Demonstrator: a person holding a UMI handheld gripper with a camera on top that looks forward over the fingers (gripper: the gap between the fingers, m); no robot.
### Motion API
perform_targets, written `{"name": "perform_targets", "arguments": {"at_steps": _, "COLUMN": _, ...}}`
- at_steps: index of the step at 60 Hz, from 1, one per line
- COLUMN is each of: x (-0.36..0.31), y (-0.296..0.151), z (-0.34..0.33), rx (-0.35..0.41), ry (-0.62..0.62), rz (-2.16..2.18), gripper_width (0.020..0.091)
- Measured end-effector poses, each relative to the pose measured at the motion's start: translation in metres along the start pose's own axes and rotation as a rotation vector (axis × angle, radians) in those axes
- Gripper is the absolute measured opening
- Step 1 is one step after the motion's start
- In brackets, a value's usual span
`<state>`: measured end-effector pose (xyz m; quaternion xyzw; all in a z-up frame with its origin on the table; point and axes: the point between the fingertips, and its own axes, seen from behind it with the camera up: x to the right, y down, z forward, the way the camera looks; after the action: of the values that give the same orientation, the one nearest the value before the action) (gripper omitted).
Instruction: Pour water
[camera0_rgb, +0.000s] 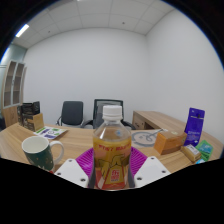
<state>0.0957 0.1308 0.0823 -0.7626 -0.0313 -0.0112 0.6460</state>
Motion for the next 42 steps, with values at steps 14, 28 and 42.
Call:
{"name": "perform_targets", "arguments": {"at_steps": 14, "x": 0.002, "y": -0.001, "z": 0.001, "rx": 0.027, "ry": -0.012, "rz": 0.059, "gripper_width": 0.0502}}
{"name": "perform_targets", "arguments": {"at_steps": 28, "x": 0.002, "y": 0.005, "z": -0.017, "rx": -0.056, "ry": -0.043, "rz": 0.078, "gripper_width": 0.0847}}
{"name": "perform_targets", "arguments": {"at_steps": 42, "x": -0.006, "y": 0.000, "z": -0.123, "rx": -0.061, "ry": -0.125, "rz": 0.091, "gripper_width": 0.0839}}
